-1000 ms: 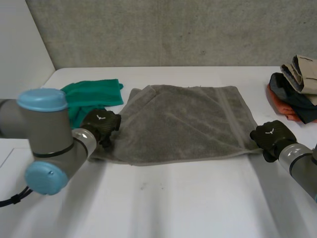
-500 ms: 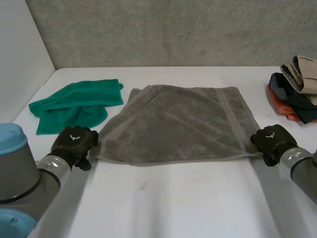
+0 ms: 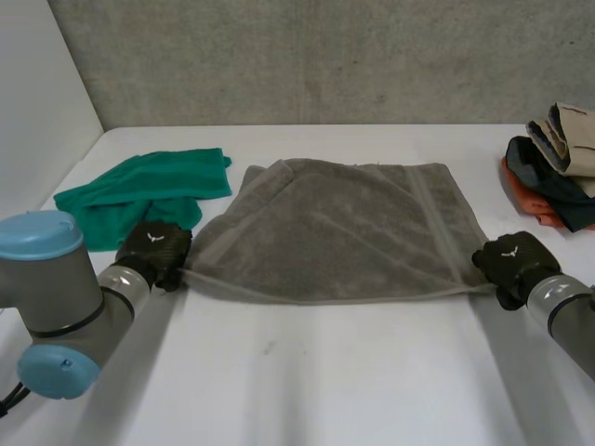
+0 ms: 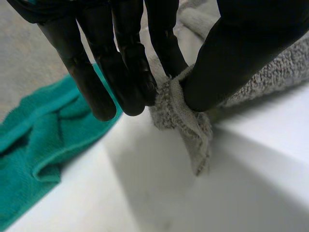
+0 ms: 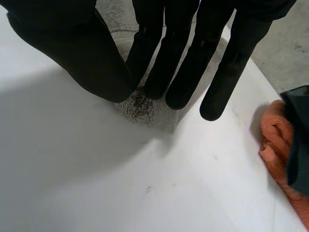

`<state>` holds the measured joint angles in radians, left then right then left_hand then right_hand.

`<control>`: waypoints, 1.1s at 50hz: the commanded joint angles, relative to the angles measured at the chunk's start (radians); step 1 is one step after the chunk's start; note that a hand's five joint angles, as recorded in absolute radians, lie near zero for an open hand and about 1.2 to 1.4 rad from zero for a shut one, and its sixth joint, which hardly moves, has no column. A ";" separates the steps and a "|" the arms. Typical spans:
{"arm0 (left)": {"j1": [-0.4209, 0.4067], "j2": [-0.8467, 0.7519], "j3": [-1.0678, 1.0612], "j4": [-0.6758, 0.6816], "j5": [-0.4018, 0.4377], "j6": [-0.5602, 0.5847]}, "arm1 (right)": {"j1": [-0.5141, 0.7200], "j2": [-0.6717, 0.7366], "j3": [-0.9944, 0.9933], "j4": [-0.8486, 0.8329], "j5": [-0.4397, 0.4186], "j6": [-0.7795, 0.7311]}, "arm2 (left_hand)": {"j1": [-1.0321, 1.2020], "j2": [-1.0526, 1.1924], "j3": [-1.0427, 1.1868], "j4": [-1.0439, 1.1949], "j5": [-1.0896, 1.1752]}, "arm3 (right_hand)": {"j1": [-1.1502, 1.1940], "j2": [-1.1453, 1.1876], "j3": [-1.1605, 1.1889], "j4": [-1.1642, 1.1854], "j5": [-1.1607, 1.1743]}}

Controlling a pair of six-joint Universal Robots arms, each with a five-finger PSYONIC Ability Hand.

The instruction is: Fold the laundry.

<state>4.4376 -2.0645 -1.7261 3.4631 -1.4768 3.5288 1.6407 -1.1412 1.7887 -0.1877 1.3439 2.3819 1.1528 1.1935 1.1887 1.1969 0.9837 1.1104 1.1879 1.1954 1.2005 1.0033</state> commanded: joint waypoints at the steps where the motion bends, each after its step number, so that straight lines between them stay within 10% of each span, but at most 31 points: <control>1: -0.007 0.104 -0.032 0.002 -0.030 0.009 | -0.001 -0.127 -0.020 0.071 0.017 -0.041 | 0.243 0.203 0.208 0.199 0.238 | 0.286 0.208 0.201 0.196 0.218; 17: -0.046 0.655 -0.159 -0.593 -0.013 0.074 | -0.159 -0.493 -0.058 0.666 0.026 -0.362 | 0.243 0.203 0.208 0.199 0.238 | 0.286 0.208 0.201 0.196 0.218; 27: -0.083 0.344 -0.130 -0.374 -0.031 0.232 | -0.151 -0.255 -0.083 0.562 0.050 -0.371 | 0.243 0.203 0.208 0.199 0.238 | 0.286 0.208 0.201 0.196 0.218; 37: -0.122 -0.009 0.377 -0.179 -0.148 0.312 | 0.031 -0.014 -0.455 0.387 0.204 -0.287 | 0.243 0.203 0.208 0.199 0.238 | 0.286 0.208 0.201 0.196 0.218; 47: -0.139 -0.045 0.890 0.010 -0.145 0.335 | 0.093 -0.006 -0.776 -0.085 0.221 -0.170 | 0.243 0.203 0.208 0.199 0.238 | 0.286 0.208 0.201 0.196 0.218; 55: -0.184 -0.045 0.788 -0.047 -0.143 0.332 | 0.178 -0.012 -0.663 -0.072 0.231 -0.115 | 0.243 0.203 0.208 0.199 0.238 | 0.286 0.208 0.201 0.196 0.218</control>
<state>4.2868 -2.1175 -0.8248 3.4540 -1.6214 3.8661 1.7630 -1.1459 1.0186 -0.2819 1.5721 2.2263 1.1528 1.1987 1.1944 1.2017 0.9837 1.1314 1.1885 1.1959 1.2006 1.0189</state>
